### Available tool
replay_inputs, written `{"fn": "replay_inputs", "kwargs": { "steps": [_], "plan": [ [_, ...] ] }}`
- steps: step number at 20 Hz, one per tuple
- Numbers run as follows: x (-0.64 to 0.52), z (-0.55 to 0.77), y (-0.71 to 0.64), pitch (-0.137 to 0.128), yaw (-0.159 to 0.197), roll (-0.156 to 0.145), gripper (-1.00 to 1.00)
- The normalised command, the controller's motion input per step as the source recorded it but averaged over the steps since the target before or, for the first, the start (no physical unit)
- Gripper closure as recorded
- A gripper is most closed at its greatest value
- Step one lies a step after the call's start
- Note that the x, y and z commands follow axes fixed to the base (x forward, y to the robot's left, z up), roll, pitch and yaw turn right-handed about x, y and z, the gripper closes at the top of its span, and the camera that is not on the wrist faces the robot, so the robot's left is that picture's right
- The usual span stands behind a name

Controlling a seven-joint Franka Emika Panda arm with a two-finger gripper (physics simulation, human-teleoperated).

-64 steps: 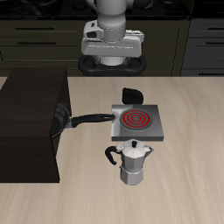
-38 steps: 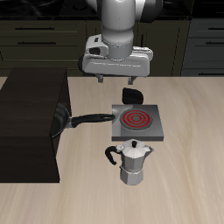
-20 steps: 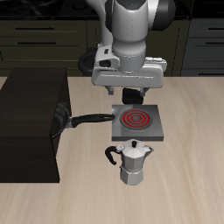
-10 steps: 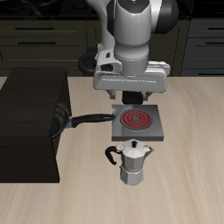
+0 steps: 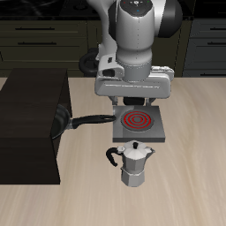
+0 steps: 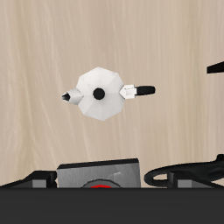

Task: Place the moka pot on the stove

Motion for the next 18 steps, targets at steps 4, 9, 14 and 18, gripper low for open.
{"fn": "replay_inputs", "kwargs": {
  "steps": [4,9,14,18],
  "plan": [
    [0.17,-0.16,0.09,-0.009,0.003,-0.012,-1.0],
    [0.07,-0.2,0.12,-0.017,-0.006,0.022,-1.0],
    [0.08,-0.31,0.08,0.005,0.014,0.003,-1.0],
    [0.11,-0.29,-0.01,0.029,-0.012,-0.001,-1.0]
  ]
}}
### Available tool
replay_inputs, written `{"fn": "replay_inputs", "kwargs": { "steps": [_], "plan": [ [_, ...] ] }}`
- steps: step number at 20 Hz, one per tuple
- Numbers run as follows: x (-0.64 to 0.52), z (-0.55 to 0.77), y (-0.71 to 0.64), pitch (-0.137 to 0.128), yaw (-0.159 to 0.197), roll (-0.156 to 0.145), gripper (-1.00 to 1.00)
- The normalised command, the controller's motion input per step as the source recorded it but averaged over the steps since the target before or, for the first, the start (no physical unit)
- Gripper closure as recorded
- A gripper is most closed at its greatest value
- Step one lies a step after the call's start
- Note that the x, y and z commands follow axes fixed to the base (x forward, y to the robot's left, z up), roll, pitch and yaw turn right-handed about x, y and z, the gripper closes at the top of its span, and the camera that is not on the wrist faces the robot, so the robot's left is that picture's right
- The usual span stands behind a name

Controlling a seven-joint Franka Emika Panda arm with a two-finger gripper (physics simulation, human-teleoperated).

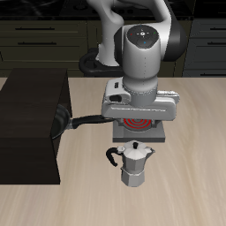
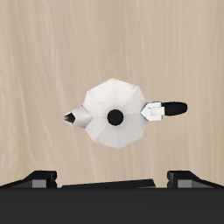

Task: Place the moka pot on the stove

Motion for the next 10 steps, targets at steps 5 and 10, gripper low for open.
{"fn": "replay_inputs", "kwargs": {
  "steps": [5,10],
  "plan": [
    [0.02,-0.27,0.02,0.003,0.024,-0.003,-1.0],
    [0.0,-0.26,0.05,0.029,-0.012,0.013,-1.0]
  ]
}}
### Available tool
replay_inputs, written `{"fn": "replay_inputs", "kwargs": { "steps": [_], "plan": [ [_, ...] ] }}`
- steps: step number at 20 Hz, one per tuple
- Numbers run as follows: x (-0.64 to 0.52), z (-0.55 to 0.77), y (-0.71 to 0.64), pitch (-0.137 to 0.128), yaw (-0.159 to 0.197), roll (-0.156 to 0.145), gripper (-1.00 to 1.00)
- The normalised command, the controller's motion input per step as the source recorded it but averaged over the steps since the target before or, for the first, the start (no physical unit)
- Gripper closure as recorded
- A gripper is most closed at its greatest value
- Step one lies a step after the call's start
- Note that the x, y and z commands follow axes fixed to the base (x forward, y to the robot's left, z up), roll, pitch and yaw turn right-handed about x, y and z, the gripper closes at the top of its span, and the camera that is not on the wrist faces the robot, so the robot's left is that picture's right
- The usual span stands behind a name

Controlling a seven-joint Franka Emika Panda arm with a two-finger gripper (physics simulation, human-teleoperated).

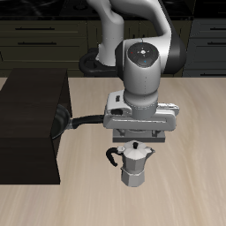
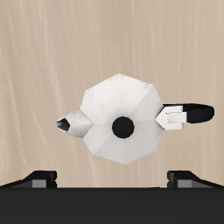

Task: Place the moka pot on the stove

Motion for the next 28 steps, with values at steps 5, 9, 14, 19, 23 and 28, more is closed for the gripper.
{"fn": "replay_inputs", "kwargs": {
  "steps": [5,9,14,19,23,28],
  "plan": [
    [0.0,-0.2,0.0,0.008,0.018,-0.01,-1.0],
    [-0.01,-0.16,-0.02,0.027,-0.007,0.005,-1.0],
    [-0.02,-0.11,-0.01,0.003,0.026,-0.004,-1.0],
    [0.01,-0.11,-0.05,0.005,0.033,-0.014,-1.0],
    [0.01,-0.07,-0.05,0.008,0.03,-0.011,-1.0],
    [0.07,-0.02,-0.17,-0.014,0.055,-0.053,-1.0]
  ]
}}
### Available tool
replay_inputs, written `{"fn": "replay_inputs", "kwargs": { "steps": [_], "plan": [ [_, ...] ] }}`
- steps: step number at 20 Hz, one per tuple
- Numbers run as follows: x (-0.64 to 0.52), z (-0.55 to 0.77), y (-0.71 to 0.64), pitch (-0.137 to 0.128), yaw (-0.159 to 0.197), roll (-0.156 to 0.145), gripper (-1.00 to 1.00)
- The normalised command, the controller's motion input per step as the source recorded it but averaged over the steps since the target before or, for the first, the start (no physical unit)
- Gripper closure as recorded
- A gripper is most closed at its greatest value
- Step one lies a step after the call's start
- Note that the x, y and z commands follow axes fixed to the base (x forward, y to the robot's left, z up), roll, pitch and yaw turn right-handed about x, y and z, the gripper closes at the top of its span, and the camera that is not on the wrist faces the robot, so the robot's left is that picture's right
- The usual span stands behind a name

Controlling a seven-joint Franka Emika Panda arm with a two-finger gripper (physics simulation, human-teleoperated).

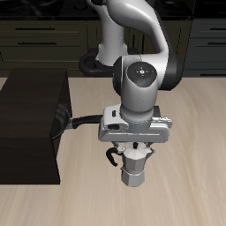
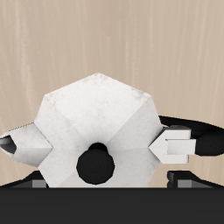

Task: Place the moka pot on the stove

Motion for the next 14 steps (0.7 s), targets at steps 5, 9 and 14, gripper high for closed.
{"fn": "replay_inputs", "kwargs": {
  "steps": [5,9,14],
  "plan": [
    [0.08,-0.03,-0.03,-0.023,0.067,-0.011,-1.0],
    [0.08,-0.08,-0.03,-0.029,0.049,-0.032,1.0],
    [0.01,0.02,0.08,-0.035,0.039,0.029,1.0]
  ]
}}
